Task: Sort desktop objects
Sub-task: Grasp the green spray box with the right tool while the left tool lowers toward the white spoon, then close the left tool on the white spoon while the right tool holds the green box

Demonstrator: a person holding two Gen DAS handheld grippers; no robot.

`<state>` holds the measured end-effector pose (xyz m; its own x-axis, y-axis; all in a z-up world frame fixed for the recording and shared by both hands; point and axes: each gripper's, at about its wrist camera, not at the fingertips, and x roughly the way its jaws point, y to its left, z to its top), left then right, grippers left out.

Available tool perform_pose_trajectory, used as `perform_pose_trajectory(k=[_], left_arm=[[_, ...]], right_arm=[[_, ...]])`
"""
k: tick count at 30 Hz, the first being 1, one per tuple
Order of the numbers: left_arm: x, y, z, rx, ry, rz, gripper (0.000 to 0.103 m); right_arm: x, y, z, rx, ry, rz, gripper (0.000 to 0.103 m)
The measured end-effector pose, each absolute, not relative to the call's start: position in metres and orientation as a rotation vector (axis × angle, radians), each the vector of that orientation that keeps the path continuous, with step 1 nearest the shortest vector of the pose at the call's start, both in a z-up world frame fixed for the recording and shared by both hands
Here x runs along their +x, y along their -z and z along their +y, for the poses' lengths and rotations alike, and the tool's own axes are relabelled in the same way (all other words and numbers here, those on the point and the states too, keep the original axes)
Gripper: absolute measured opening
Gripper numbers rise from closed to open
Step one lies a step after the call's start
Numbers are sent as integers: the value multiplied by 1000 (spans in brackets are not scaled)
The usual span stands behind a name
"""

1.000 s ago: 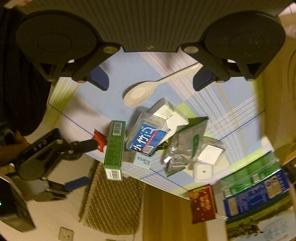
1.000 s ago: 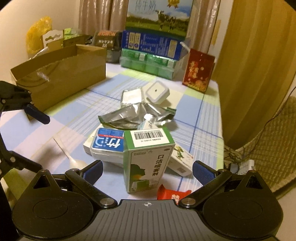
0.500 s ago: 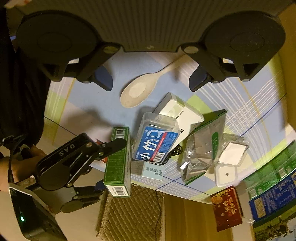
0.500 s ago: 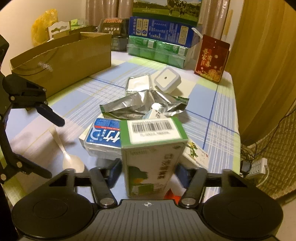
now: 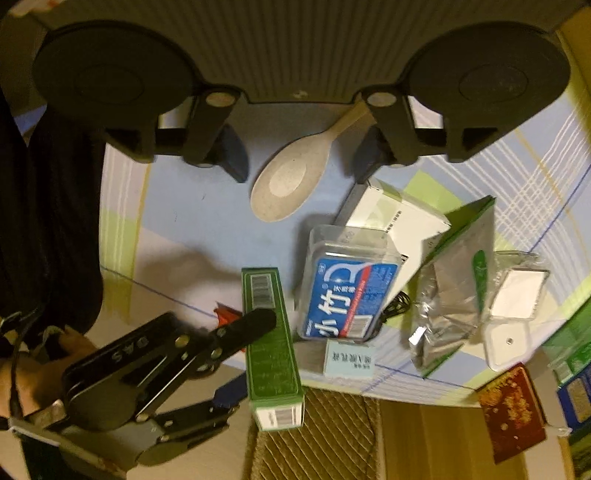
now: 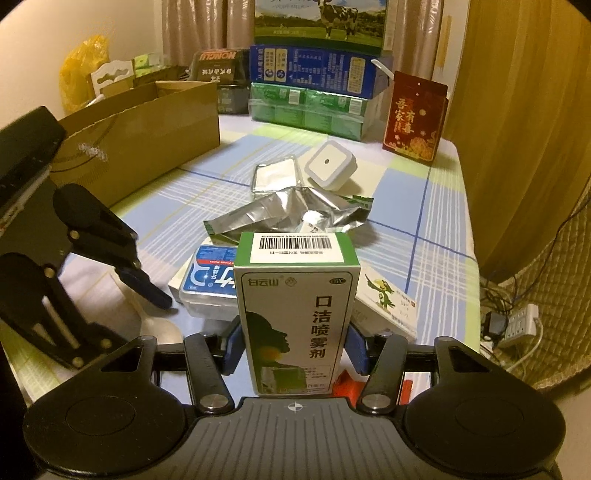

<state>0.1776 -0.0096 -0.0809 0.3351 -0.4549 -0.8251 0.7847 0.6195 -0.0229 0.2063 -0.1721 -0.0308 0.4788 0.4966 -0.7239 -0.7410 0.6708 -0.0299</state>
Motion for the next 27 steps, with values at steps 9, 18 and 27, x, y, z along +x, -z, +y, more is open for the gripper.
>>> perform_pose_trajectory(k=[9,18,27], left_arm=[[187,89,-14,428,906,904,44],[183,84,-4,337,708,960,14],[167,79,7,229,477,1009,10]], right_arm=[[203,32,-169,-359,-774,757,53],[198,31,-167,-324,-740,771,53],[194,28,-167,-303,-725,768,53]])
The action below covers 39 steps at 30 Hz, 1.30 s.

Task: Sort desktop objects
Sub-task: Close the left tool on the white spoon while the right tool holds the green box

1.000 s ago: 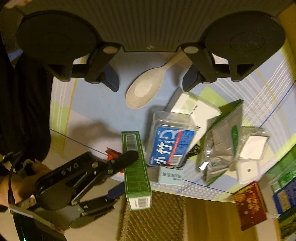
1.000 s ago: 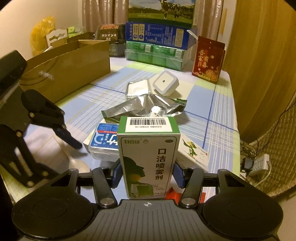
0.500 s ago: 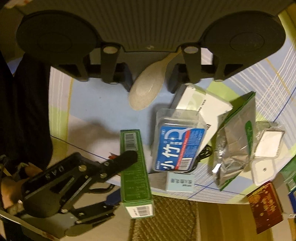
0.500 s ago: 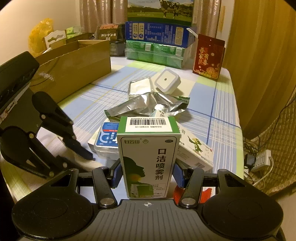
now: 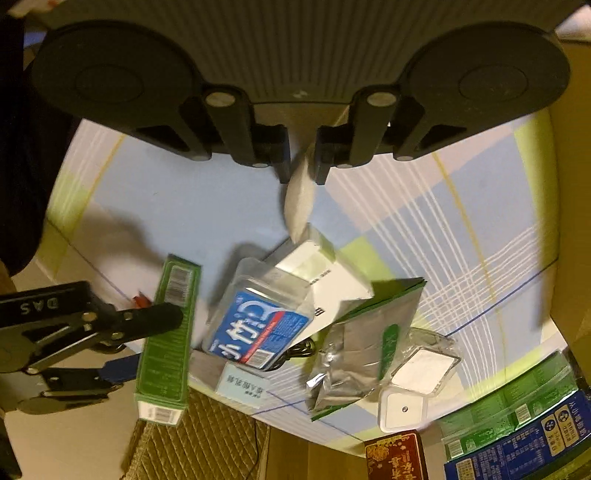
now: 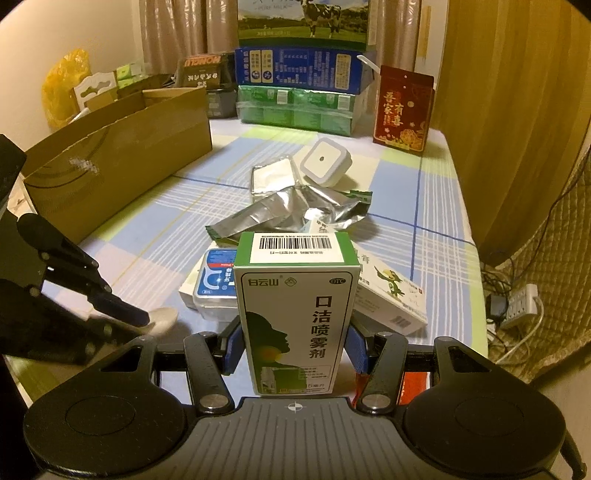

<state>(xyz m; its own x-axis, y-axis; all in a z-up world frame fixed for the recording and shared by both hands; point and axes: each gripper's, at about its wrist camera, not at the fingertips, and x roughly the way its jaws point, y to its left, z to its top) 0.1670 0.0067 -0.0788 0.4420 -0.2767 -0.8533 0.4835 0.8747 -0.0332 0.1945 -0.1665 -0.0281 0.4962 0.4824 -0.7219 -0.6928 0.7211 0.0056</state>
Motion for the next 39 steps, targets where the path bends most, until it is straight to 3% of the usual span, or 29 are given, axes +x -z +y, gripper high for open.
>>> perform_pose_trajectory(k=[4,12,19,22,39], left_arm=[[160,72,6,201,550,974,28],[170,81,6,284,607,941,33],[173,91,12,296,637,942,32],[171,91,12,296,629,935,24],[165,72,14,194,514,868,23]], right_arm=[[194,28,-168,-297,-721,770,53],[194,29,-170,-291,-710,777,53],[196,31,-169,-283,-696,781,53],[195,31,-168,-270,-690,781,53],[192,14,-171,-210,-653,736,53]])
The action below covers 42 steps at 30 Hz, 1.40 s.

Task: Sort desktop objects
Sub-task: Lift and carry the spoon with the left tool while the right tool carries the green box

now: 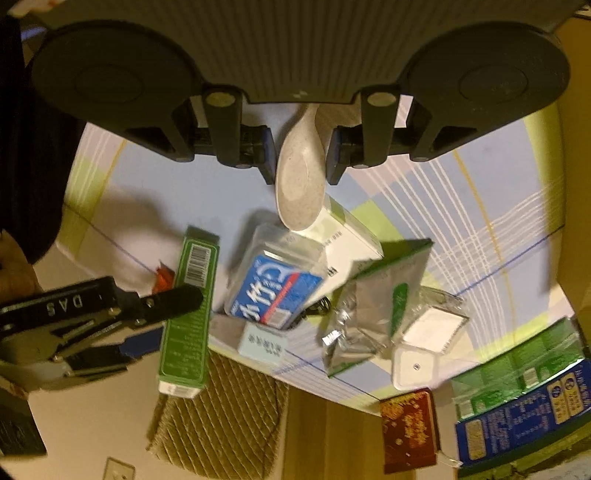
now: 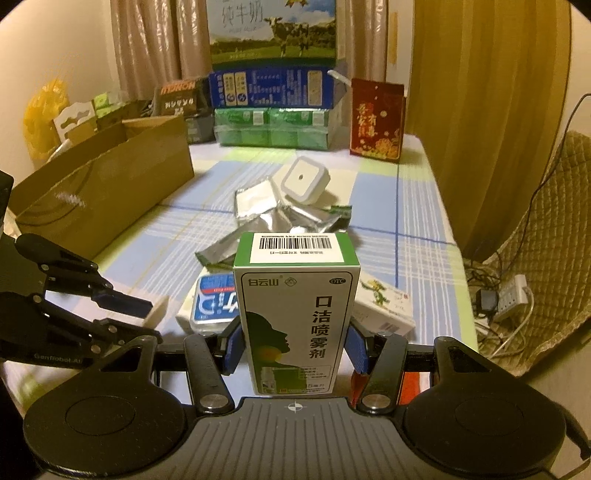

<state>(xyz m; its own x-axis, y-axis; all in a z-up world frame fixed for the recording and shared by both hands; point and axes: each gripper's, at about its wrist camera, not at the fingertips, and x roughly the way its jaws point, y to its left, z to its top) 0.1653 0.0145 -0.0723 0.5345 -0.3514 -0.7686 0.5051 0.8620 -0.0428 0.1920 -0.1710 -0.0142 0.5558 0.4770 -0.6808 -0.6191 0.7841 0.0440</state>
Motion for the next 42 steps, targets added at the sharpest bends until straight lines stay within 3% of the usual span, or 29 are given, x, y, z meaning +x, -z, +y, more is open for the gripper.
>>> perform_pose_trajectory(k=[13,20,42], left_arm=[[179,79,16,149,496,891,24],[181,90,20,109,488,917,32],[169,86,13,225,452,878,28]], right_arm=[[192,20,-165,-198,-667,753,53],[195,22,-166,-199,-661,753,53],[193,16,-167,-183,-653,733,53]])
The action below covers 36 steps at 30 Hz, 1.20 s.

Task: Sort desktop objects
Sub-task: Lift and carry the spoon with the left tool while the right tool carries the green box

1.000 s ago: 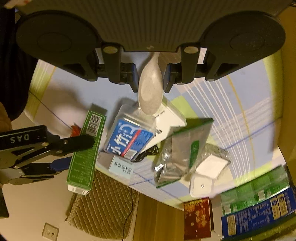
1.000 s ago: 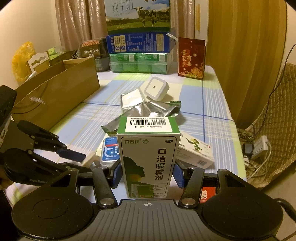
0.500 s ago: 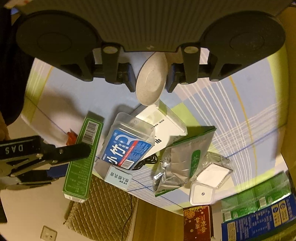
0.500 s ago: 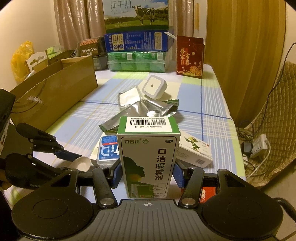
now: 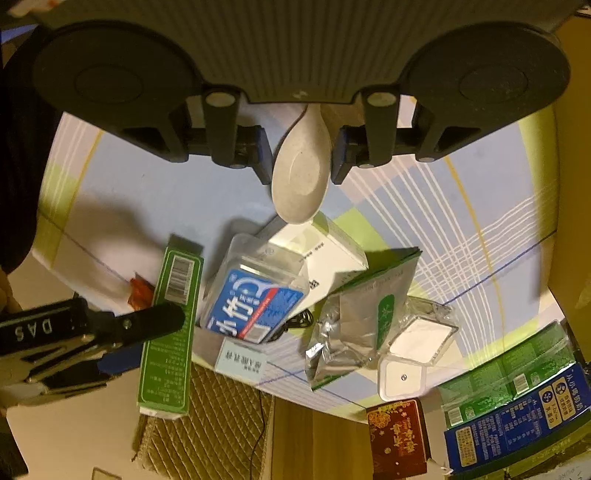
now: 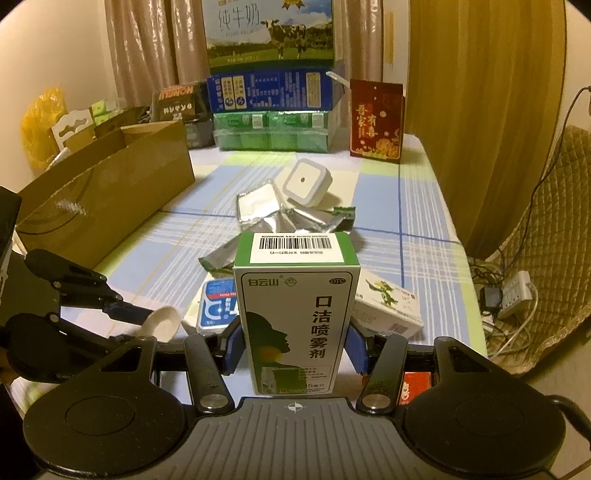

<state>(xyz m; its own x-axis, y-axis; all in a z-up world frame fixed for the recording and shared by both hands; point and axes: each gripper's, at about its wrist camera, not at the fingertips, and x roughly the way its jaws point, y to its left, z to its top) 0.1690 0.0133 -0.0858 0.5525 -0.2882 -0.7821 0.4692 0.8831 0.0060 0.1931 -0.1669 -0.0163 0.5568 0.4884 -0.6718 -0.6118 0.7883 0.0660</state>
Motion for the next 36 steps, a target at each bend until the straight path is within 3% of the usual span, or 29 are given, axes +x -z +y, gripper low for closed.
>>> perform_pose_trajectory(k=[9,10,21,22,23,25,36], left_arm=[[166,48,23,163,423,803,23],[167,44,24,158,416,797,0],[167,37,31,135,395,794,0],[167,40,30,134,394,806,6],[166,43,30,131,395,811,25],[164,50,31,124,395,815,42],[178,89,23,138,351,861,41]], right_arm=[[183,-9,-161,-179,-658,680,53],[182,-11,-160,-180,-660,676,53],[181,-14,-155,-175,-668,670,53],[181,-13,-155,-174,-669,673,53],[181,-12,-155,-172,-669,676,53],[181,-9,-155,-171,-671,683,53],[190,7,-156,-148,-665,715,53]])
